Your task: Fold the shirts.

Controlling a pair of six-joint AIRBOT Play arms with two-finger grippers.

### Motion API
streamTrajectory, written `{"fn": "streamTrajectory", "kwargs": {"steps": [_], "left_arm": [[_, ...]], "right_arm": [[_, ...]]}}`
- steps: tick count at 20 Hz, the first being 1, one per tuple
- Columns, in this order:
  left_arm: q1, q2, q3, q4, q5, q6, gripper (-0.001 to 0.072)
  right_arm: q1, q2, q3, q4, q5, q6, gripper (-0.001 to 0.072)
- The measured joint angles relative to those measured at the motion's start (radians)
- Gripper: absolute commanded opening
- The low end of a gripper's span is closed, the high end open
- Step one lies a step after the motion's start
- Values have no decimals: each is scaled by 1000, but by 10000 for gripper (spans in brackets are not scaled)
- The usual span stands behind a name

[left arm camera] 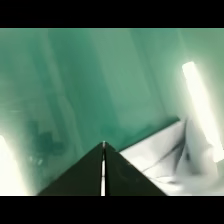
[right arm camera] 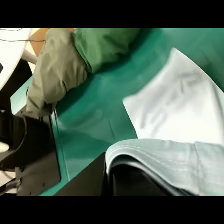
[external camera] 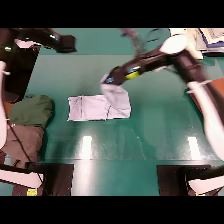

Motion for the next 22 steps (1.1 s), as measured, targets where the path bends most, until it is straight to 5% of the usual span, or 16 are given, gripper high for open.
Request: {"fn": "streamTrajectory", "kwargs": {"steps": [1, 2, 3, 5, 10, 17, 18, 19, 20, 22], "left_arm": [[25, 23, 1, 2, -11, 0, 22], [46, 43, 2, 2, -23, 2, 22], [67, 61, 2, 4, -39, 5, 22], [101, 93, 3, 7, -69, 14, 21], [157, 152, 3, 11, -136, 35, 21], [169, 171, -46, 0, -188, 46, 22], [169, 172, -59, -3, -189, 47, 22], [169, 173, -73, -6, -188, 47, 22], [169, 172, -86, -13, -186, 48, 22], [169, 172, -104, -20, -177, 49, 22]], "right_arm": [[58, -66, 50, -1, -47, -8, 586], [106, -127, 98, -5, -85, -16, 622], [150, -187, 146, -7, -114, -19, 600], [201, -266, 206, -5, -130, -20, 403], [150, -249, 120, -47, -1, 27, 403], [-137, 16, -333, -140, 46, 106, 407], [-180, 52, -397, -142, 23, 113, 436], [-223, 83, -459, -151, 2, 121, 614], [-262, 108, -512, -153, -25, 129, 717], [-314, 134, -589, -151, -66, 134, 716]]}}
